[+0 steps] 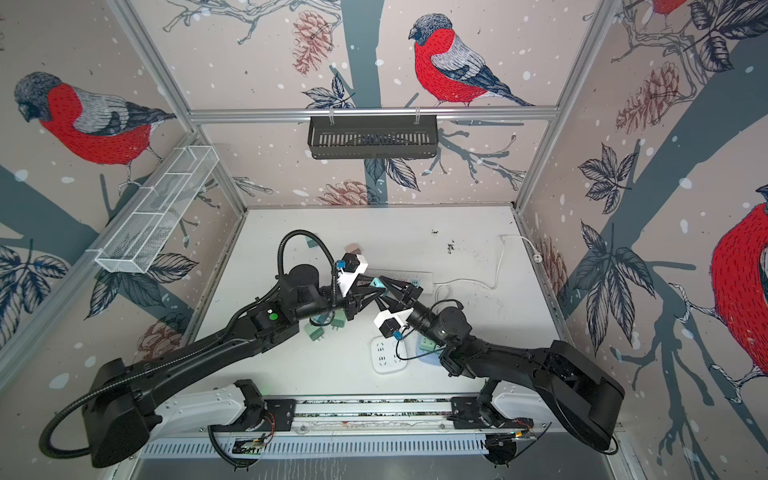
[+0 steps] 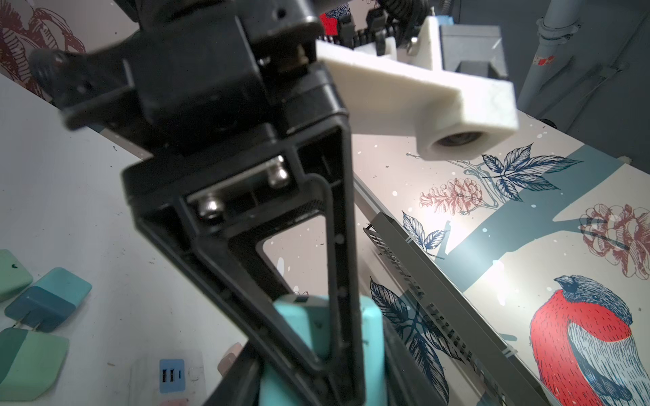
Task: Insert the plug
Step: 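Open the right gripper and draw it back while the left gripper holds the adapter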
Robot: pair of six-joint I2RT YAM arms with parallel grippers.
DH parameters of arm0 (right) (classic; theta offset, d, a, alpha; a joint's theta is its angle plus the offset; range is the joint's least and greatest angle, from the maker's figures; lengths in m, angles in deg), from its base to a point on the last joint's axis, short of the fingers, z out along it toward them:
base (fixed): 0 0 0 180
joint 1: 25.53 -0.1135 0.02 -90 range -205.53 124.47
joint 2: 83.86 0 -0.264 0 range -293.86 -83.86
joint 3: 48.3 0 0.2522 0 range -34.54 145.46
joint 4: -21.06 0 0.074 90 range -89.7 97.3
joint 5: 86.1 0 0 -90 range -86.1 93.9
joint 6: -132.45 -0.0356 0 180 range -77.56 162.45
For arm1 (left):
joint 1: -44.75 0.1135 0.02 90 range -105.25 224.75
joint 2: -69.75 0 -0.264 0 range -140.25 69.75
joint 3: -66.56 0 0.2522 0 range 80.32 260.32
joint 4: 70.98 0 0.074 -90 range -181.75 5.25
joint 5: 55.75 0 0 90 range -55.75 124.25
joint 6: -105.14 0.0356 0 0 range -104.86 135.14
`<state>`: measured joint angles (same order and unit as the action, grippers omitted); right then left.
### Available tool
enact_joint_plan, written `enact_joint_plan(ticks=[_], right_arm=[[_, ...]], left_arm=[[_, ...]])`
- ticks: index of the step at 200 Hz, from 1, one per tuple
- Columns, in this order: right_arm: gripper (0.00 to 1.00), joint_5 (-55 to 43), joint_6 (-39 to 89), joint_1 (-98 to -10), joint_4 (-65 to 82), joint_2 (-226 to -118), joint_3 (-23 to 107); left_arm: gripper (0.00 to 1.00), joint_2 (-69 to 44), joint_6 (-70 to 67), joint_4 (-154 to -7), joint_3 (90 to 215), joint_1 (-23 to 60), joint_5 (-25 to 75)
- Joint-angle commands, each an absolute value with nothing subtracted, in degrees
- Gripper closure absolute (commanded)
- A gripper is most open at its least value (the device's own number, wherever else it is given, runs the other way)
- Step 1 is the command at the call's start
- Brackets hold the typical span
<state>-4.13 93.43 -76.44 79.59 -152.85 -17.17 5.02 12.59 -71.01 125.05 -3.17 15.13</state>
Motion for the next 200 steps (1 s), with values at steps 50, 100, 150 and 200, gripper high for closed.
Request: enact_joint_plan(ticks=[50, 100, 150, 200], right_arm=[[0.00, -3.5, 88.2, -72.6, 78.3, -150.4, -17.3], [0.00, -7.9, 81.9, -66.5, 72.3, -147.2, -17.4], [0.00, -6.2, 72.1, -59.2, 74.2, -143.8, -20.4], [0.00, -7.6, 67.7, -54.8, 69.0, -145.1, -17.8]], left_arm=[[1.00, 14.0, 18.3, -72.7, 122.8, -3.3, 38.4], [1.00, 18.7, 21.5, -78.5, 124.7, -3.3, 45.1], [1.00, 15.3, 35.2, -88.9, 131.3, -3.2, 50.5], [1.00, 10.8, 51.1, -94.1, 131.0, -3.3, 32.2]])
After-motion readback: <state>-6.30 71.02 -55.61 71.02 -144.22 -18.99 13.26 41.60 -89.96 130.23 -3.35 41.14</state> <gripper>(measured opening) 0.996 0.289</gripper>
